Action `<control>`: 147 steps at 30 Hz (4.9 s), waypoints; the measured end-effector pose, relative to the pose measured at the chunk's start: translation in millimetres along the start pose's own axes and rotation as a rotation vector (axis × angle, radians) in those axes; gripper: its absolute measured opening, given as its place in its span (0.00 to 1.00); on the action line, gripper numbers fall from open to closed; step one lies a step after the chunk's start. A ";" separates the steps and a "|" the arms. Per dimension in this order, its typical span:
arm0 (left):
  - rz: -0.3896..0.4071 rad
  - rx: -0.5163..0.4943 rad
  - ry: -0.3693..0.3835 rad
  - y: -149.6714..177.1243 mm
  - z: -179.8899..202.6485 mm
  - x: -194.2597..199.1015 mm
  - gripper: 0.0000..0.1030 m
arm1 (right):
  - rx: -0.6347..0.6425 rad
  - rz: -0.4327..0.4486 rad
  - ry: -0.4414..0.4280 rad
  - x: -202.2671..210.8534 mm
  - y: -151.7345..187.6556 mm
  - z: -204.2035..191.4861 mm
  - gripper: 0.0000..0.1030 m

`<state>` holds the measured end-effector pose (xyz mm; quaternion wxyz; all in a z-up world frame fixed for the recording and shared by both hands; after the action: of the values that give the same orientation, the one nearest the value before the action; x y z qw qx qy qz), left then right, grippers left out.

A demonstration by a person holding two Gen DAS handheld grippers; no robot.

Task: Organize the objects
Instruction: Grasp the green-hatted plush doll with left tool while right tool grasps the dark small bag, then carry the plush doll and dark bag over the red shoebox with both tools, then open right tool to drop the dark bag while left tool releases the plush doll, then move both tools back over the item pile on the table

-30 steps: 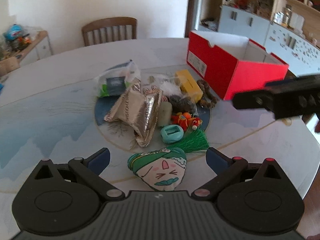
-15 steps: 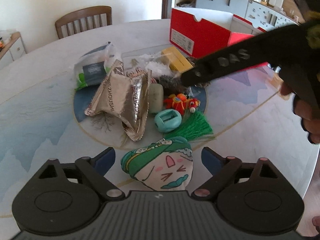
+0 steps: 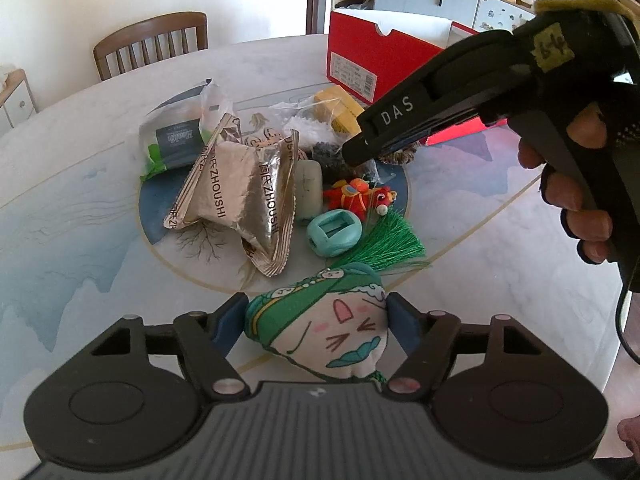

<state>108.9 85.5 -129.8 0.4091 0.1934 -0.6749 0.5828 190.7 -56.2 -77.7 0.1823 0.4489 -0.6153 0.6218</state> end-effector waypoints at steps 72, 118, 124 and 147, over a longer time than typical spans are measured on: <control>0.104 -0.027 -0.042 -324.1 162.1 -102.2 0.65 | -0.017 0.105 -0.023 92.6 -79.9 279.7 0.06; -0.147 0.005 -0.045 -307.3 160.2 -165.9 0.73 | 0.069 -0.046 -0.079 49.8 -69.2 276.7 0.31; -0.071 0.020 -0.055 -299.9 163.8 -126.0 0.73 | 0.057 0.012 -0.096 76.5 -71.4 269.4 0.32; 0.121 0.149 -0.041 -238.8 125.3 1.2 0.82 | 0.033 0.156 -0.116 136.7 -54.6 194.6 0.54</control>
<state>243.4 -91.3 22.9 0.3438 0.1942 -0.6485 0.6508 225.7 -271.9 30.9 0.0901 0.4378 -0.6476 0.6171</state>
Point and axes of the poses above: each gripper's, at about its wrist camera, not at the fingertips, and x roughly against the way its jaws point, z to its right, y to its underside, the point moved 1 cm from there along -x, roughly the way its jaws point, and after that the axes turned 3 degrees about -y, right-handed, at the moved point
